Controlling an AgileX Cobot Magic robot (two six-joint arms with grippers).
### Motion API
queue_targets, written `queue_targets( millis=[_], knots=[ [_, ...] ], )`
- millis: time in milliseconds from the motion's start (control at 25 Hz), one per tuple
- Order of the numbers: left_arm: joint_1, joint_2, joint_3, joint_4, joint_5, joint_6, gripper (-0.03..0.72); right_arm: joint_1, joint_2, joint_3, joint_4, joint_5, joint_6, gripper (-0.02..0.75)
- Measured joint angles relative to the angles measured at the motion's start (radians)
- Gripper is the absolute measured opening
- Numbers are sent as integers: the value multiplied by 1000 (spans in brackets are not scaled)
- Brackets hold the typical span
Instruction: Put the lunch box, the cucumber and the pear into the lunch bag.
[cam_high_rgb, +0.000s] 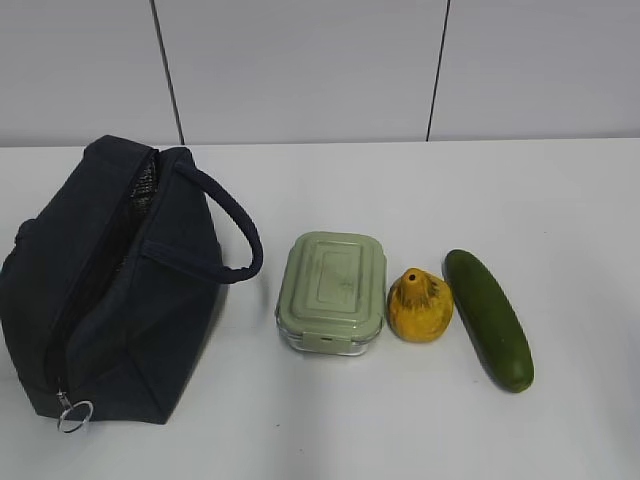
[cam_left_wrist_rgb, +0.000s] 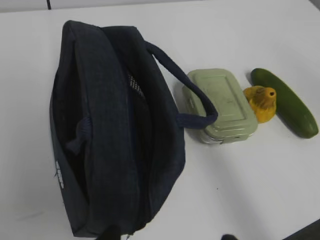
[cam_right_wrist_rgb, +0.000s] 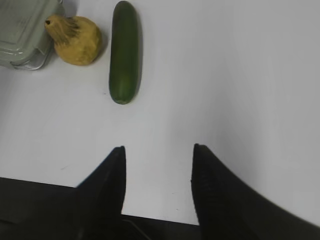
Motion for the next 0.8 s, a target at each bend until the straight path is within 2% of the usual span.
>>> queue_targets(
  millis=[320, 560, 800],
  knots=[
    [11, 282, -2, 36, -129, 14, 370, 0, 308, -96, 31, -123, -37, 377],
    [84, 358, -2, 106, -184, 15, 370, 0, 460, -124, 32, -158, -50, 378],
    [94, 395, -4, 55, -203, 63, 370, 0, 575, -125, 42, -237, -80, 378]
  ],
)
